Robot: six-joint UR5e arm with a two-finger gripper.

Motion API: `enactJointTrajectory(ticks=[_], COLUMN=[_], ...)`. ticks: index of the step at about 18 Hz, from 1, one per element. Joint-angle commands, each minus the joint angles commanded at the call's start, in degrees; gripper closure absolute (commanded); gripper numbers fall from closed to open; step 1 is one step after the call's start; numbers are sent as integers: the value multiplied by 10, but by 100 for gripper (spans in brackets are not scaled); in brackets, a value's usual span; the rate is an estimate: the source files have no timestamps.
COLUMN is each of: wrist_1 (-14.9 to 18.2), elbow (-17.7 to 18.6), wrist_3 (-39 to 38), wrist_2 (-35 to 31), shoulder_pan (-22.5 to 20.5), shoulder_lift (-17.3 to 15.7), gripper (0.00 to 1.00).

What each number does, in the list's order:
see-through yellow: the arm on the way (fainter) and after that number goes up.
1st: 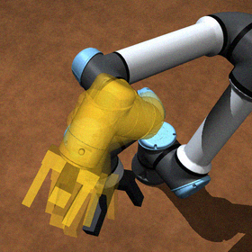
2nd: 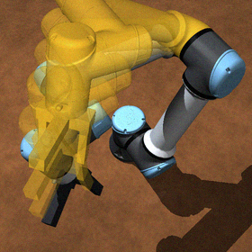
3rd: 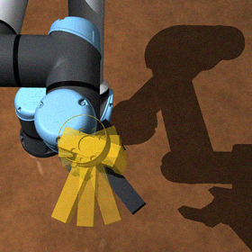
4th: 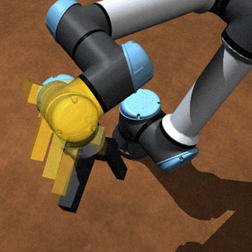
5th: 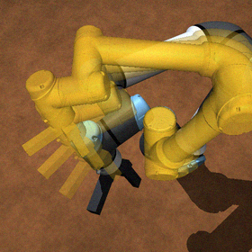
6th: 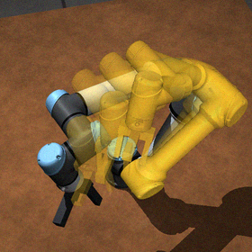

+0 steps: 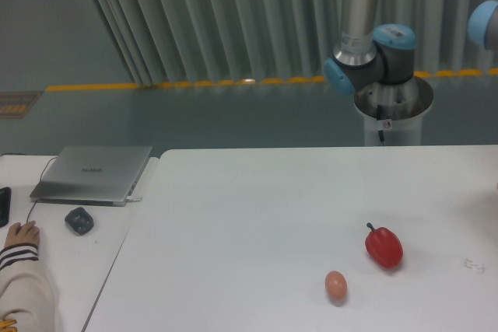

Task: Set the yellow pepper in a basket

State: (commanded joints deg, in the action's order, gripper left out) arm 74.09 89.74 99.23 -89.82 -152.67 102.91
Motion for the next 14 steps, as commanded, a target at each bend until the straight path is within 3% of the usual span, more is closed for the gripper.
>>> enactJointTrajectory(ticks=[14], wrist_1=[-1], elbow=[-3], wrist_3=[3], wrist_2=[3], shoulder_pan=[13], shoulder_lift=[8], gripper=[0])
